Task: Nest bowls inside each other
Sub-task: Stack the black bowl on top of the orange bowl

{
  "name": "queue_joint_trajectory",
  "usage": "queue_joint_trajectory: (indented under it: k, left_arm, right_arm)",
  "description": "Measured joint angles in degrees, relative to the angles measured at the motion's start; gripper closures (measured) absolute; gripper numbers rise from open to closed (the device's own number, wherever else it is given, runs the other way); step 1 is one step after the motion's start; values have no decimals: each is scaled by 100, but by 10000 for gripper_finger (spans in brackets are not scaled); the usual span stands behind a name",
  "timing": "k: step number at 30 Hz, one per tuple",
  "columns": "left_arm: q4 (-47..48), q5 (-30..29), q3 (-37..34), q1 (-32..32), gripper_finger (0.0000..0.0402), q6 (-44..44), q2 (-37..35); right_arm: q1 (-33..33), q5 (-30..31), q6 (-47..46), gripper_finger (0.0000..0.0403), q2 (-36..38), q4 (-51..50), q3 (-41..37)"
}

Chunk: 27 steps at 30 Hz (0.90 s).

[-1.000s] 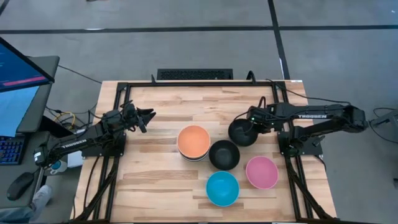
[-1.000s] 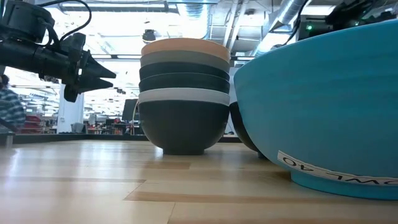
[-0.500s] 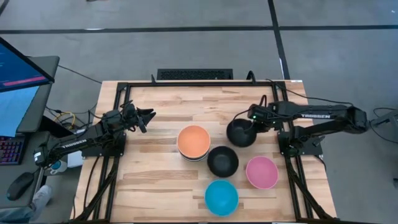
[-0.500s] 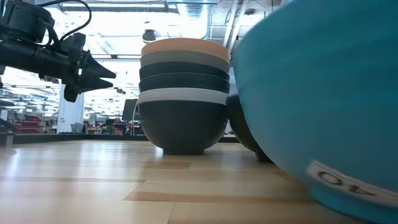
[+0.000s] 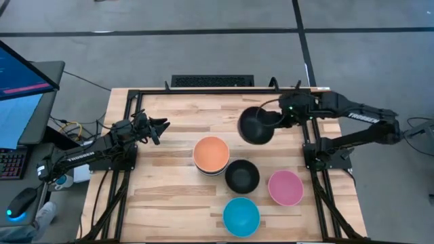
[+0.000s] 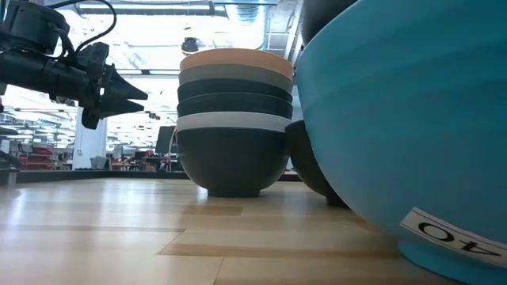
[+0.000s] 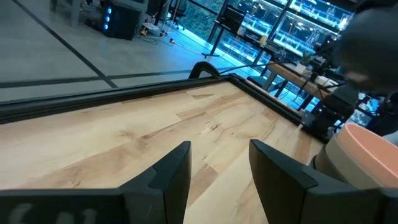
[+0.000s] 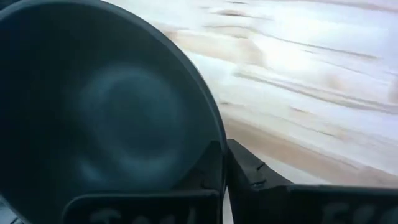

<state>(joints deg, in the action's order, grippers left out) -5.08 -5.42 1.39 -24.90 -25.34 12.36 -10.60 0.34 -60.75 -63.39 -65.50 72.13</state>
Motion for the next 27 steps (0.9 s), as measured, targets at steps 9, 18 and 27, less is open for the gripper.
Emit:
queue_joint_trajectory:
  k: [9,18,27]
  left_arm:
    - [-2,-120,0,-1,249,-121,0]
    - [0,-133,0,0,249,-140,0]
    - [16,-131,0,2,249,-144,0]
  right_arm:
    - [881,111,861,372,-2167,-737,2489]
    - [843,-190,2039,376,-4075,-1395,4693]
    - [797,-571,2300,370,-4919,-1491,5124]
